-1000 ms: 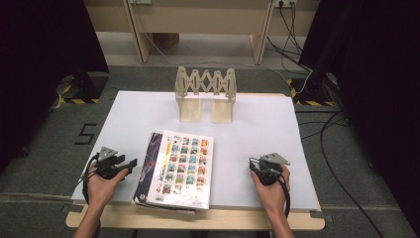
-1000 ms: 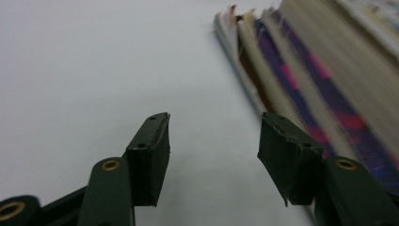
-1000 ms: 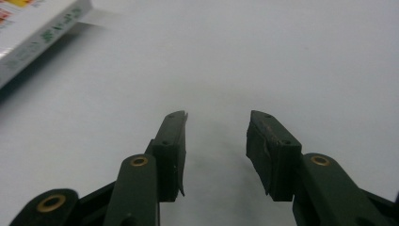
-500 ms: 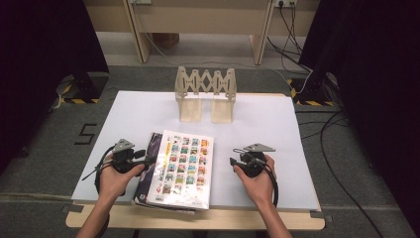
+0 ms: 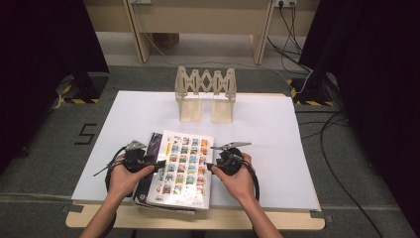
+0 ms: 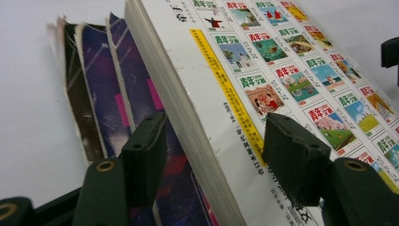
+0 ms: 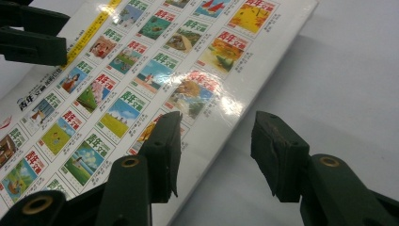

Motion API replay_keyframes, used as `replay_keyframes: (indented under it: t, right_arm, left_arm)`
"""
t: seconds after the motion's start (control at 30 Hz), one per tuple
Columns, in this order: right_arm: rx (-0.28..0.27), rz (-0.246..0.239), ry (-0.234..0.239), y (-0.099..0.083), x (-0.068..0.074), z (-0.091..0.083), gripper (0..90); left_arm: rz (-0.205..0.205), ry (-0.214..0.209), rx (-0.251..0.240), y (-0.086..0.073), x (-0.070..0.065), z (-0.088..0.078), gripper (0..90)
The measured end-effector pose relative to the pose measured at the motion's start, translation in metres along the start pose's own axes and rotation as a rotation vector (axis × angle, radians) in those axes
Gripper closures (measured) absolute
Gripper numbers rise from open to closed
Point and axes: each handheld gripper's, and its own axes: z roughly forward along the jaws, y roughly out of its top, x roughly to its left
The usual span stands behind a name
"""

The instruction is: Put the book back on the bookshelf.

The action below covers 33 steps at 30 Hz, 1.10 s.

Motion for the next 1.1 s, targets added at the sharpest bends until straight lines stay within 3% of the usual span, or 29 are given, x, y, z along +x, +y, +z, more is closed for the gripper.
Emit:
replay_keyframes:
  t: [0.1,0.17,0.3,0.5,0.6,0.77,0.93,1.0,1.1]
  right_arm:
    - [0.013,0.003,0.007,0.001,0.003,0.006,50.9]
    - [0.024,0.003,0.011,0.002,0.002,0.011,49.9]
    - [0.031,0.016,0.039,0.003,0.001,0.018,47.9]
    - [0.044,0.022,0.030,0.007,0.001,0.022,45.5]
    - [0.045,0.021,0.032,0.007,0.001,0.023,45.4]
    - [0.046,0.024,0.026,0.007,0.001,0.023,45.2]
    - [0.046,0.018,0.025,0.007,0.002,0.023,45.2]
    - [0.045,0.020,0.025,0.007,0.002,0.023,45.1]
    - [0.035,0.020,0.024,0.006,0.001,0.023,45.1]
  left_arm:
    - [-0.031,-0.011,-0.002,0.002,0.003,0.006,38.2]
    - [-0.019,-0.012,0.005,0.005,0.003,0.007,38.5]
    - [-0.040,-0.032,0.017,0.006,0.000,0.011,39.1]
    - [-0.067,-0.004,0.013,0.005,-0.004,0.011,39.4]
    - [-0.106,0.008,-0.005,0.007,-0.005,0.006,47.4]
    - [-0.156,-0.038,-0.059,0.010,-0.009,-0.005,51.1]
    - [-0.146,-0.099,-0.110,0.013,-0.022,-0.016,53.6]
    - [-0.136,-0.114,-0.092,0.009,-0.026,-0.018,54.5]
    - [-0.165,-0.132,-0.058,0.001,-0.024,-0.017,58.3]
